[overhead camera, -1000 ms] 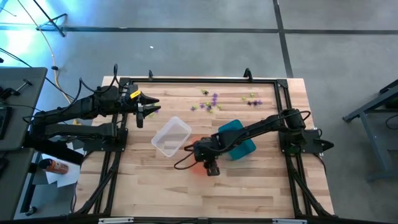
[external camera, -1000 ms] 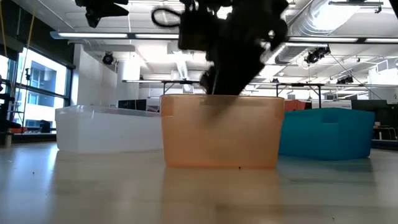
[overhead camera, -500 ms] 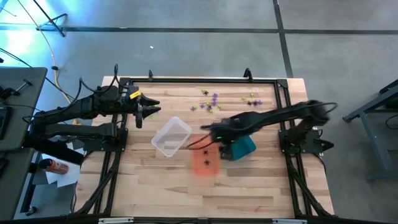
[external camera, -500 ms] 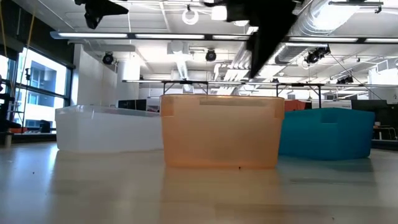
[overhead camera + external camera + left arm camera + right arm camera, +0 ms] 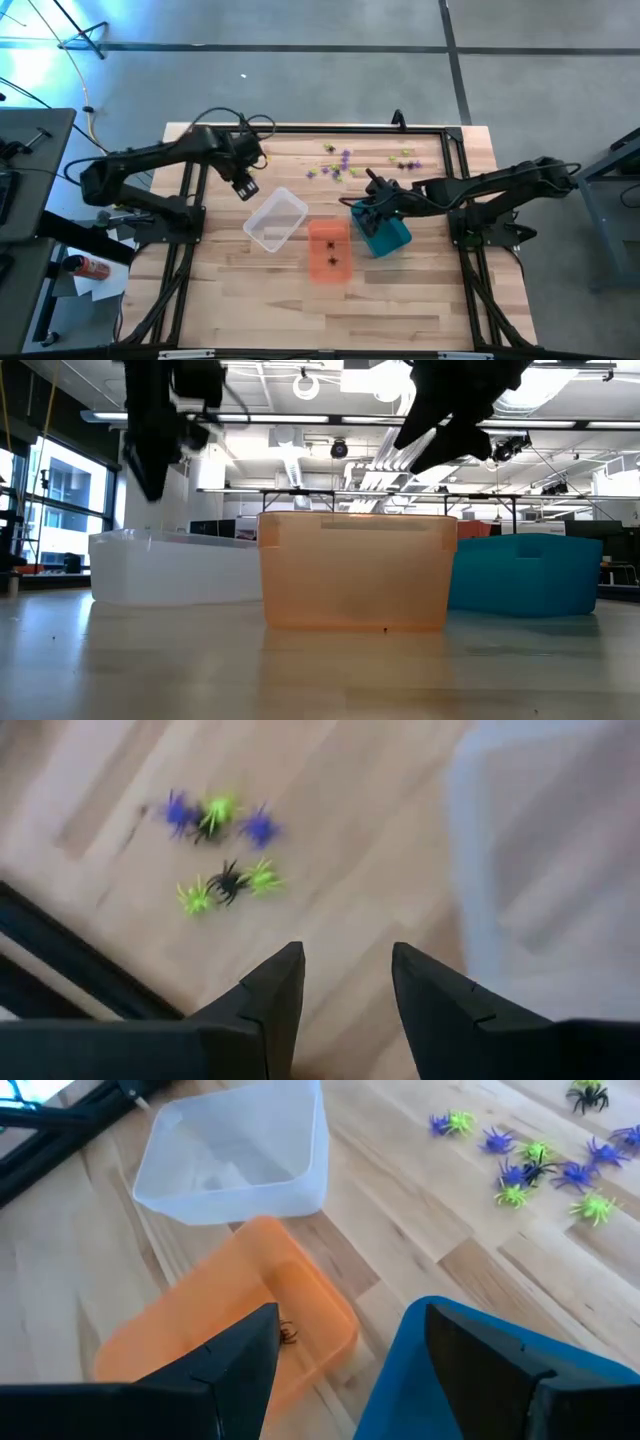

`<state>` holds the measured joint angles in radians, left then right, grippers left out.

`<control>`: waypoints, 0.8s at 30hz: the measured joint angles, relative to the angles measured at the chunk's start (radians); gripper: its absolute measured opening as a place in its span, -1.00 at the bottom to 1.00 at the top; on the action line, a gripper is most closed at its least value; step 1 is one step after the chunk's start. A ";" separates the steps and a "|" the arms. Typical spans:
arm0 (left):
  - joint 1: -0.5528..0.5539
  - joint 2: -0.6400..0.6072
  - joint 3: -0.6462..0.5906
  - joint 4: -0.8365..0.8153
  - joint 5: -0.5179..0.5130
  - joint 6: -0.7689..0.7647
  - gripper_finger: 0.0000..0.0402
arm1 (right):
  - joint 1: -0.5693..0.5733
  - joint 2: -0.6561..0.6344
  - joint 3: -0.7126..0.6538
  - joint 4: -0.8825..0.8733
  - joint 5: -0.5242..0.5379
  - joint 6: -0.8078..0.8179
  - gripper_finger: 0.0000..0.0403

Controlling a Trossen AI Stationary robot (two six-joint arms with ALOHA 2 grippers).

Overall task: Sort Halloween decoration
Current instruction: Put the black spider toy into the orange bin

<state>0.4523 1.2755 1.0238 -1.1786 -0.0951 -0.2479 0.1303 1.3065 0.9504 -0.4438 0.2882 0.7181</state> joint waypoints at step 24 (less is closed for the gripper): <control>0.305 0.315 -0.203 0.294 -0.033 0.532 -0.29 | 0.001 0.147 0.000 0.097 0.001 0.041 0.23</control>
<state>0.7573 1.5902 0.8207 -0.8849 -0.1284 0.2837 0.1310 1.4531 0.9501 -0.3473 0.2888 0.7595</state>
